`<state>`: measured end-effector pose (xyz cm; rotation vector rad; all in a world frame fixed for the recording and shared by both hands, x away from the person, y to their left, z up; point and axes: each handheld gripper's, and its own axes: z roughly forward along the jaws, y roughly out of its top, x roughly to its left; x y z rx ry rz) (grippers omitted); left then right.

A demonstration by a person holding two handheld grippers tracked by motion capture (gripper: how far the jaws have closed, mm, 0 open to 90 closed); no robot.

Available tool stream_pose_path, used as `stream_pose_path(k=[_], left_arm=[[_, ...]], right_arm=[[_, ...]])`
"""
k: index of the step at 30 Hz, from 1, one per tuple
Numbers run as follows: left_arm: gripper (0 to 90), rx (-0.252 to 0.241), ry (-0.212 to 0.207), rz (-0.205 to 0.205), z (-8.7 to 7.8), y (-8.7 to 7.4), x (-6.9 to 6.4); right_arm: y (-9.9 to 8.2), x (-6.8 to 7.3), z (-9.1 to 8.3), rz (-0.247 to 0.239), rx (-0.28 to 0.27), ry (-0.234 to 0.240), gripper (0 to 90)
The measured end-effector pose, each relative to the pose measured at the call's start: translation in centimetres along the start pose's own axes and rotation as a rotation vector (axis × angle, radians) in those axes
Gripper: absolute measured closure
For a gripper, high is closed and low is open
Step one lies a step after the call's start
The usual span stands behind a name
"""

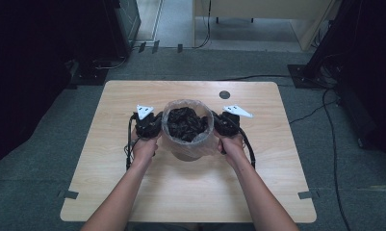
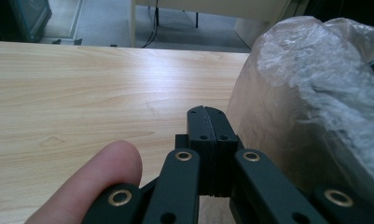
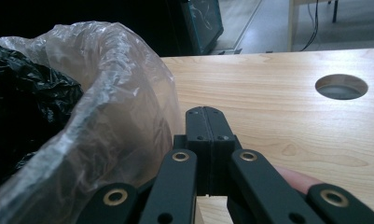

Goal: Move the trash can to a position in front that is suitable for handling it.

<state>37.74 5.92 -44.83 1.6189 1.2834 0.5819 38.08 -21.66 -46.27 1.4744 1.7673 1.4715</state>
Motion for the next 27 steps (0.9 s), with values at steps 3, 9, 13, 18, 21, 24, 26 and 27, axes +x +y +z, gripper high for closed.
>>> stream_pose_path(k=[3, 9, 13, 18, 21, 24, 26, 27], left_arm=[[90.0, -0.011, -0.011, 0.000, -0.3, -0.3, 0.2], [90.0, -0.023, -0.014, 0.005, -1.4, -1.5, 0.1], [90.0, -0.028, 0.004, -0.022, -2.4, -2.7, -0.3], [90.0, -0.034, 0.019, -0.055, -3.8, -4.0, -0.8], [90.0, -0.032, 0.021, -0.060, -4.7, -4.6, -1.2], [90.0, -0.030, 0.025, -0.066, -5.8, -5.3, -1.8], [90.0, -0.033, 0.019, -0.074, -6.5, -5.8, -2.0], [90.0, -0.032, 0.015, -0.080, -6.9, -6.0, -2.1]], right_arm=[[-0.2, 0.3, -0.4, -0.040, 0.002, 0.023, 90.0], [-0.9, 1.0, -1.4, -0.063, 0.005, 0.043, 90.0], [-1.5, 1.4, -2.0, -0.015, -0.003, 0.049, 90.0], [-2.2, 2.2, -3.1, -0.001, 0.000, 0.051, 90.0], [-2.6, 2.5, -3.8, -0.006, 0.004, 0.052, 90.0], [-3.3, 2.8, -4.8, 0.008, 0.003, 0.061, 90.0], [-3.6, 3.0, -5.4, 0.003, 0.009, 0.066, 90.0], [-3.6, 3.1, -5.6, 0.001, 0.014, 0.068, 90.0]])
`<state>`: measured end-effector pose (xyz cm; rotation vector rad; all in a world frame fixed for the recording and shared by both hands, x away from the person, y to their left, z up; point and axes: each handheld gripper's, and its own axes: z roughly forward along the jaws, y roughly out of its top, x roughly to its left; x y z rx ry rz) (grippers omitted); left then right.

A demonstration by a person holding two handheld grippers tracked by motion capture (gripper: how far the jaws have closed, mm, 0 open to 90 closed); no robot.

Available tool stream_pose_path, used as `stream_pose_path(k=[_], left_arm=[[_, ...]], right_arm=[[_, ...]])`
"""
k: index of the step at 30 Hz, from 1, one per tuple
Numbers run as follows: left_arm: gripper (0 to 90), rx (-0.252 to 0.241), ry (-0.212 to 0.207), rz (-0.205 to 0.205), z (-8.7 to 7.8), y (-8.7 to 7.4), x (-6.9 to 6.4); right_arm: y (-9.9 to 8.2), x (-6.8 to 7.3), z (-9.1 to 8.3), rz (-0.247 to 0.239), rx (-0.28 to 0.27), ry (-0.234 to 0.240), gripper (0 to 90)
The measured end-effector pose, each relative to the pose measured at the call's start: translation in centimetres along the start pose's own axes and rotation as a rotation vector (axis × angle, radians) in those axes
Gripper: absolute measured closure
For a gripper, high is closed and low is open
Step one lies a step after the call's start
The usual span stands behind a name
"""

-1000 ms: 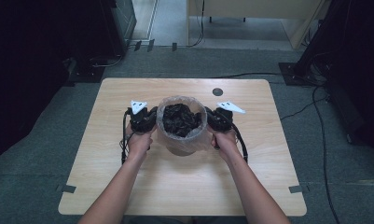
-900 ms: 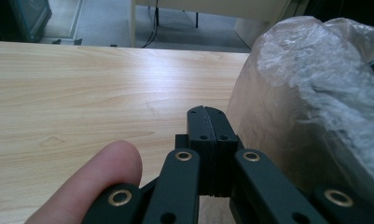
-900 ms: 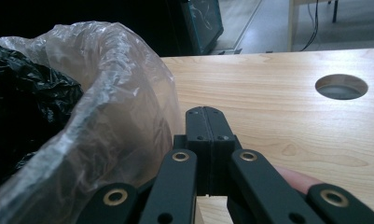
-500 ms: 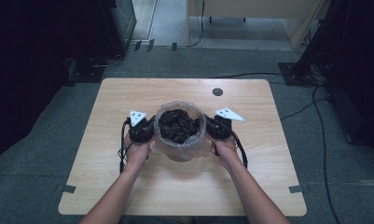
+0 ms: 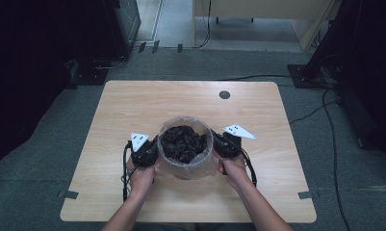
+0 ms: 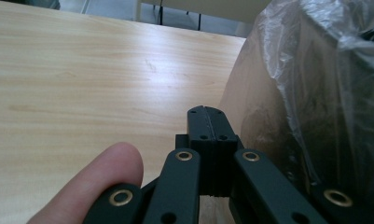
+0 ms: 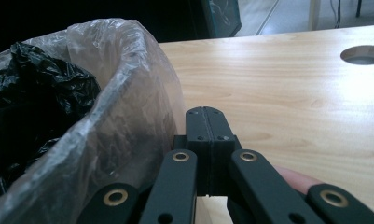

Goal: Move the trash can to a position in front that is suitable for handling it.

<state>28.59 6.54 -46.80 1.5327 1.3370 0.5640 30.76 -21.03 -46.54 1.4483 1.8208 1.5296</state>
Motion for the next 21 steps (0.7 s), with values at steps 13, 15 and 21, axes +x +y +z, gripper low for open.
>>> stream_pose_path(k=[13, 15, 21], left_arm=[[90.0, -0.012, -0.002, 0.020, -3.1, -2.0, -1.3], [82.6, -0.024, -0.002, 0.020, -3.4, -2.1, -0.9], [56.3, 0.012, -0.014, 0.005, -4.4, -2.2, 1.8]], right_arm=[[-1.5, 1.3, -3.2, -0.042, 0.007, -0.013, 89.0], [-1.5, 1.5, -3.6, -0.074, -0.011, -0.056, 79.0], [-0.6, 0.0, -5.7, -0.078, -0.065, -0.119, 50.0]])
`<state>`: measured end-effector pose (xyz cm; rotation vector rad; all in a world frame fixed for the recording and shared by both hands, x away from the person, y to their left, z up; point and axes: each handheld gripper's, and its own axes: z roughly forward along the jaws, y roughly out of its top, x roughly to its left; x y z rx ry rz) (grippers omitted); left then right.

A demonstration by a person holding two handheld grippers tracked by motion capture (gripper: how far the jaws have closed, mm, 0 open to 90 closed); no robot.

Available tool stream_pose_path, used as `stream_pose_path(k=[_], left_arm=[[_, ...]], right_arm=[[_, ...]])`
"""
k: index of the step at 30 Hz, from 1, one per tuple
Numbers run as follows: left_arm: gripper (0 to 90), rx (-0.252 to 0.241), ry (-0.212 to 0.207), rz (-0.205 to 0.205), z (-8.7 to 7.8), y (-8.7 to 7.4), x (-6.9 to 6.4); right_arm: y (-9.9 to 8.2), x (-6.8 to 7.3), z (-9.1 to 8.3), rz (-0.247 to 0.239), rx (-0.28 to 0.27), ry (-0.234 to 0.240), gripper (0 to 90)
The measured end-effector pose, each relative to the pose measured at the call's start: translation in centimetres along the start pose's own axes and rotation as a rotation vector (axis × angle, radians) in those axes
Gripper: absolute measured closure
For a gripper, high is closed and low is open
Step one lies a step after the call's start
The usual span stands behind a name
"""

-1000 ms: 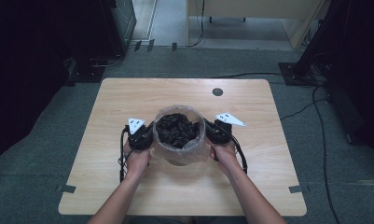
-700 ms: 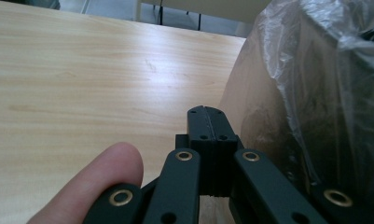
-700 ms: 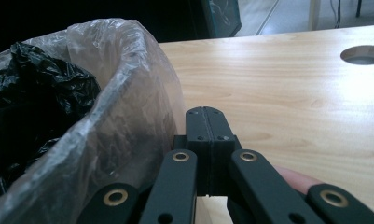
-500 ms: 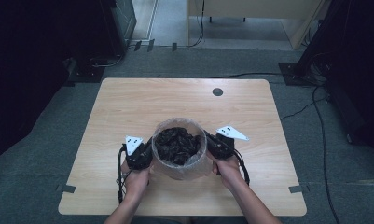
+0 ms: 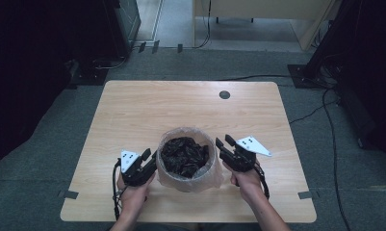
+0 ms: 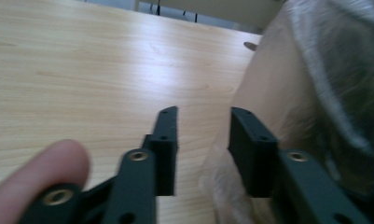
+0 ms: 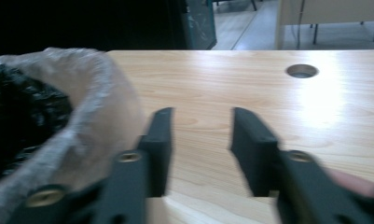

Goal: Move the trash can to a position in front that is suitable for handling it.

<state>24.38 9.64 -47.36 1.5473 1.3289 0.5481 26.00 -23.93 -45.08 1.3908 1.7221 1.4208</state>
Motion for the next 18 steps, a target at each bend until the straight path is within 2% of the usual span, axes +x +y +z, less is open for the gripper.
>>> stream_pose_path(k=[2, 7, 11, 12, 14, 16, 18], left_arm=[[44.6, 0.005, 0.022, 0.007, -0.5, -0.1, 0.9], [31.2, 0.008, 0.054, -0.005, -1.5, -0.5, 3.4], [20.2, 0.035, 0.098, -0.002, -2.1, -0.7, 5.3], [18.6, 0.045, 0.118, 0.011, -2.3, -0.8, 5.7], [15.7, 0.052, 0.145, 0.020, -2.4, -1.0, 6.5], [10.7, 0.077, 0.182, 0.046, -2.6, -1.3, 7.4], [9.7, 0.091, 0.205, 0.049, -2.7, -1.5, 8.1]], right_arm=[[-0.1, -0.9, -0.5, -0.002, 0.008, -0.049, 38.0], [-0.7, -2.7, -1.2, -0.010, 0.048, -0.091, 22.8], [-1.5, -4.5, -2.1, 0.003, 0.069, -0.126, 16.0], [-1.6, -4.9, -2.4, 0.003, 0.073, -0.131, 14.4], [-1.9, -5.5, -2.8, -0.008, 0.081, -0.148, 13.5], [-2.3, -6.2, -3.2, -0.024, 0.089, -0.167, 9.5], [-2.7, -7.0, -3.6, -0.026, 0.105, -0.176, 5.9]])
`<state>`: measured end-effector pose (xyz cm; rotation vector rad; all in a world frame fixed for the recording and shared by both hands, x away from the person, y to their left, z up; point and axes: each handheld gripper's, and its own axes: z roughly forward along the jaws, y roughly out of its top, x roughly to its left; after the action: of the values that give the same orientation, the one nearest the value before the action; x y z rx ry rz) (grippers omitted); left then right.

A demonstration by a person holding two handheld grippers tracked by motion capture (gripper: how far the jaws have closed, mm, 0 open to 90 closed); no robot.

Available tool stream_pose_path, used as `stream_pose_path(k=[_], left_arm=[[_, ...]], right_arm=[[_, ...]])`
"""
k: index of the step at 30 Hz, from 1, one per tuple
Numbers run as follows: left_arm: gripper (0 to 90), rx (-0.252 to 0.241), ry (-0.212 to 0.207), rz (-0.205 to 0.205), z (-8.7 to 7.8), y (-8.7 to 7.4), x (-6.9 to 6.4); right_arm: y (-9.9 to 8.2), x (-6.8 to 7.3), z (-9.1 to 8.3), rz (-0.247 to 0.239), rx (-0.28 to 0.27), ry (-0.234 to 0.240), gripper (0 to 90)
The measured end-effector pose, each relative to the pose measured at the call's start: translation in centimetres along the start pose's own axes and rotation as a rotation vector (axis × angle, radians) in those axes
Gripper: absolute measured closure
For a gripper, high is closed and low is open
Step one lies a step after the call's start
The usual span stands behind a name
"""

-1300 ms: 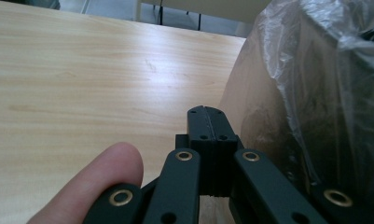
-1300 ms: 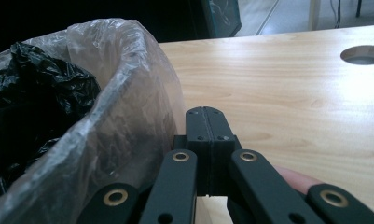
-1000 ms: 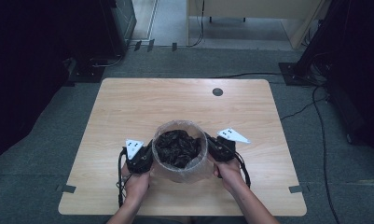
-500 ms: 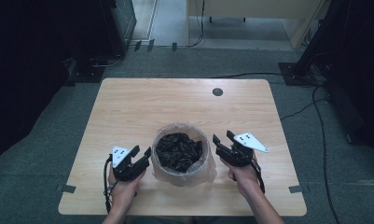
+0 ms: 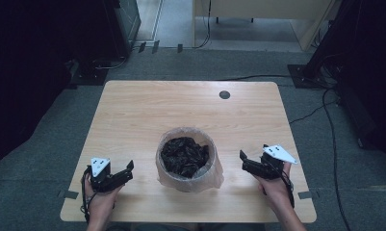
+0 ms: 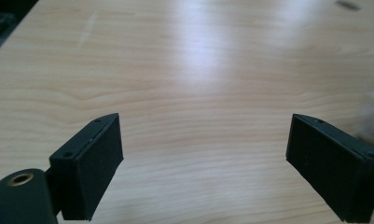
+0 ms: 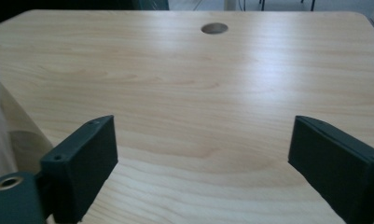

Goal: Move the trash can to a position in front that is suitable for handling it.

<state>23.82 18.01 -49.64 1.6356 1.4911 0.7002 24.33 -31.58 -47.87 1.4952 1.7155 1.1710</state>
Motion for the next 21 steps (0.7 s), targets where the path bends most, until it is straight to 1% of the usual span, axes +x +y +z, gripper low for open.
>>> stream_pose_path(k=[3, 6, 7, 9, 10, 13, 15, 17, 18, 20, 21], left_arm=[[9.3, 0.019, 0.038, 0.009, 0.0, -0.4, 1.1], [9.3, 0.033, 0.054, 0.006, 0.0, -0.6, 2.0], [9.3, 0.037, 0.061, 0.013, -0.1, -0.7, 2.2], [9.3, 0.037, 0.090, 0.027, -0.2, -0.9, 2.5], [9.3, 0.041, 0.091, 0.034, -0.2, -0.9, 2.7], [9.3, 0.056, 0.125, 0.045, -0.2, -1.1, 3.2], [9.3, 0.068, 0.132, 0.038, -0.1, -1.3, 3.7], [9.3, 0.083, 0.129, 0.038, 0.1, -1.5, 4.0], [9.3, 0.093, 0.129, 0.046, 0.2, -1.6, 4.1], [9.3, 0.110, 0.126, 0.056, 0.5, -1.9, 4.1], [9.3, 0.121, 0.127, 0.065, 0.6, -2.0, 4.1]], right_arm=[[-0.8, -1.3, -0.3, 0.014, 0.025, -0.017, 2.4], [-1.7, -2.6, -0.7, 0.020, 0.049, -0.035, 0.6], [-2.0, -3.0, -0.8, 0.018, 0.058, -0.041, 0.3], [-2.6, -3.7, -1.1, 0.002, 0.074, -0.060, 0.0], [-3.0, -4.2, -1.2, -0.008, 0.086, -0.078, 0.0], [-3.7, -5.2, -1.4, -0.010, 0.113, -0.095, 0.0], [-4.1, -5.9, -1.7, 0.000, 0.135, -0.093, 0.0], [-4.5, -6.3, -1.7, -0.010, 0.156, -0.101, 0.0], [-4.7, -6.6, -1.7, -0.014, 0.170, -0.109, 0.0], [-5.0, -7.0, -1.5, 0.013, 0.206, -0.112, 0.0], [-5.0, -7.1, -1.4, 0.026, 0.209, -0.116, 0.0]])
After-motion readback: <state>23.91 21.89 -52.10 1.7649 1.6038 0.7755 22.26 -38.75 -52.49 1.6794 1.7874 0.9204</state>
